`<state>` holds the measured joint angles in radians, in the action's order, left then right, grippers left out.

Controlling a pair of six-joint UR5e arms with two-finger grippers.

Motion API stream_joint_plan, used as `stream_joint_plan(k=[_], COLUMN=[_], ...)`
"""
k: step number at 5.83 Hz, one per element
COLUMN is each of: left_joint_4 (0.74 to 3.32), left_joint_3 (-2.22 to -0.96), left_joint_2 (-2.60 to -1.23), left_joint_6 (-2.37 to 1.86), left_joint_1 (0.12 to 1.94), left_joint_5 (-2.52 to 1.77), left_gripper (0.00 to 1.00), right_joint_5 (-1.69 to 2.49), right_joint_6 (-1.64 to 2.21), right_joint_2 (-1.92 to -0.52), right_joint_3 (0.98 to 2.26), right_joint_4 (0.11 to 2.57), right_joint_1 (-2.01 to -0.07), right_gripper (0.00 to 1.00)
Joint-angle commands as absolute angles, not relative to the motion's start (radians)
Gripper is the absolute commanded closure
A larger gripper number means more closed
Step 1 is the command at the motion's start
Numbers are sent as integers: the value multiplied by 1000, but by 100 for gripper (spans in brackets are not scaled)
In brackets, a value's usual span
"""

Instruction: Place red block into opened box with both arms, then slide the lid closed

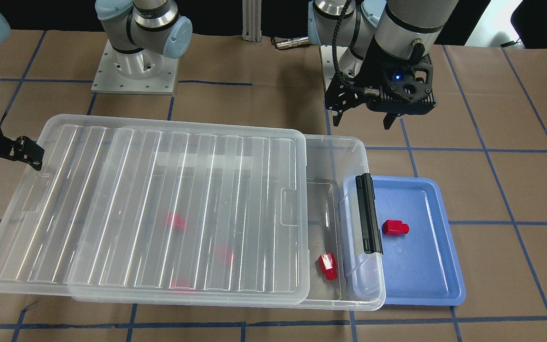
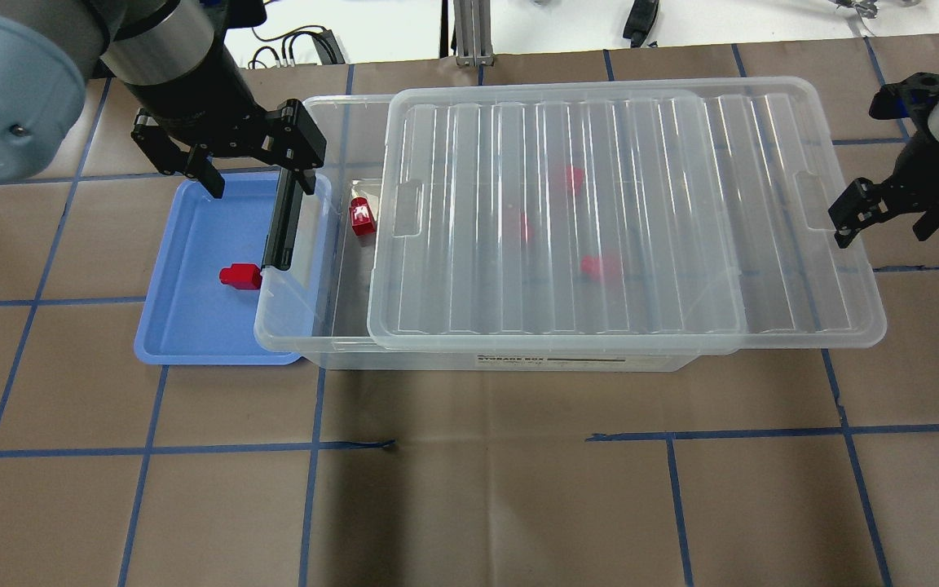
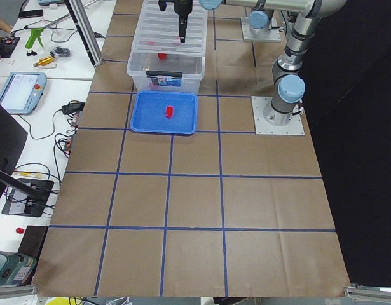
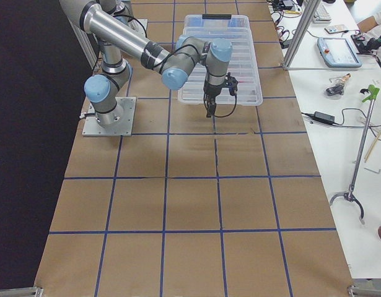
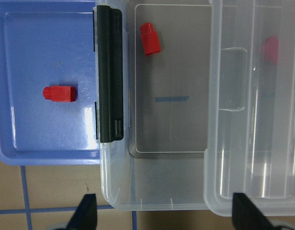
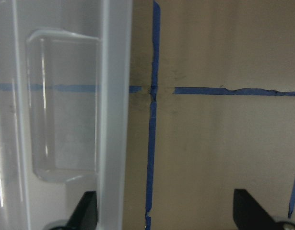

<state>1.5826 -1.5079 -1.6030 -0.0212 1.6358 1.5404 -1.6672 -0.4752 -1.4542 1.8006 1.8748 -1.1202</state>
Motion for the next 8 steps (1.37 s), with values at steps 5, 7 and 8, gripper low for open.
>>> stream_joint_plan(k=[5,7,8], left_joint_4=[1545,1545,1543], left_joint_3=[-1541,-1543,-1543], left_joint_2=[-1611,-1611,-1615], left_joint_6=[830,1274,1410], left_joint_1=[1593,1501,1449], left_joint_5=[1548,1549,1546], left_gripper=[2,2,2], right_joint_5=[-1692,-1680,-1675], right_joint_6=[-553,-377,-225], right_joint_2=[-1486,-1508,-1505], right_joint_3=[1745,1550,1451], right_joint_4=[1850,1581,1457], right_joint_1=[-1000,-1076,-1162], right_gripper=[0,0,0])
